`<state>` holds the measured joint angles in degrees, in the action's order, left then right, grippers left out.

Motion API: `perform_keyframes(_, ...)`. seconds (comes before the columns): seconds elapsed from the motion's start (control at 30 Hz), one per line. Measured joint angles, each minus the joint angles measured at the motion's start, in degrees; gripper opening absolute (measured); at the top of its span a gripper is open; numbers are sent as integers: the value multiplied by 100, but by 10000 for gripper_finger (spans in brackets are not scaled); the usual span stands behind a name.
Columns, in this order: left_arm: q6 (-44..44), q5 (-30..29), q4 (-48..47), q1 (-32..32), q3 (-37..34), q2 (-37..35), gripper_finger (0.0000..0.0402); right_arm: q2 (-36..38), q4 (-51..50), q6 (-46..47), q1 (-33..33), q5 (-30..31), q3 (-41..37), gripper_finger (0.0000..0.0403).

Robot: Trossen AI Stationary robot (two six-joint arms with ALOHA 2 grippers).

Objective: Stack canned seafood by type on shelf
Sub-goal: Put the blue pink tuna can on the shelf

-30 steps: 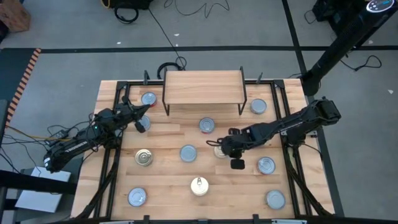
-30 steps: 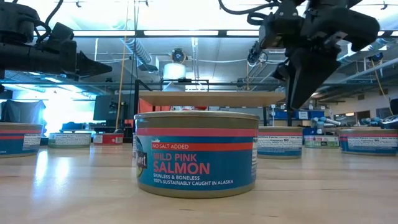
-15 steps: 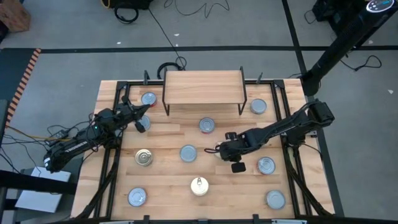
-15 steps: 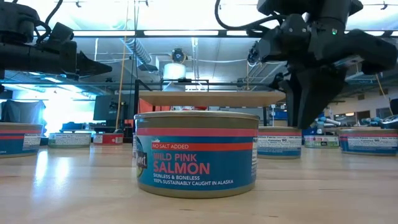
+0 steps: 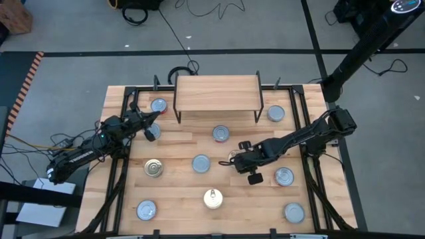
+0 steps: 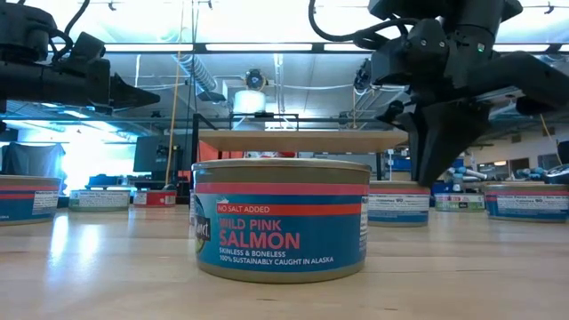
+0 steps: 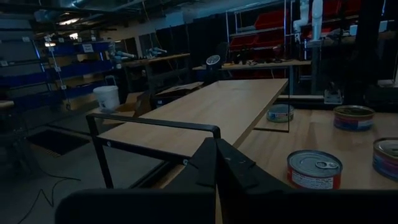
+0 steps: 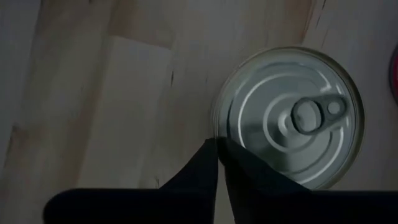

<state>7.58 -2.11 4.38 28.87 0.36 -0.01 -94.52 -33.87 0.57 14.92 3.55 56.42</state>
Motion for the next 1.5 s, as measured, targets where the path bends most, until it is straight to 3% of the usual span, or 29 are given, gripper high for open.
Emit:
perform_keyframes(0.5, -5, -2, -2, -1, 2, 0, 4, 36, 122, -39, -20, 141, 13, 6)
perform_keyframes(0.9, -47, -4, -2, 1, 2, 0, 4, 40, -24, 682, -333, -374, 877, 6)
perform_keyframes(1.27, -51, -4, -2, 1, 0, 0, 4, 50, -119, 2174, -909, -875, 1095, 6)
perform_keyframes(1.5, -71, -4, -2, 1, 1, 0, 4, 52, -239, 2001, -1071, -1088, 1096, 21)
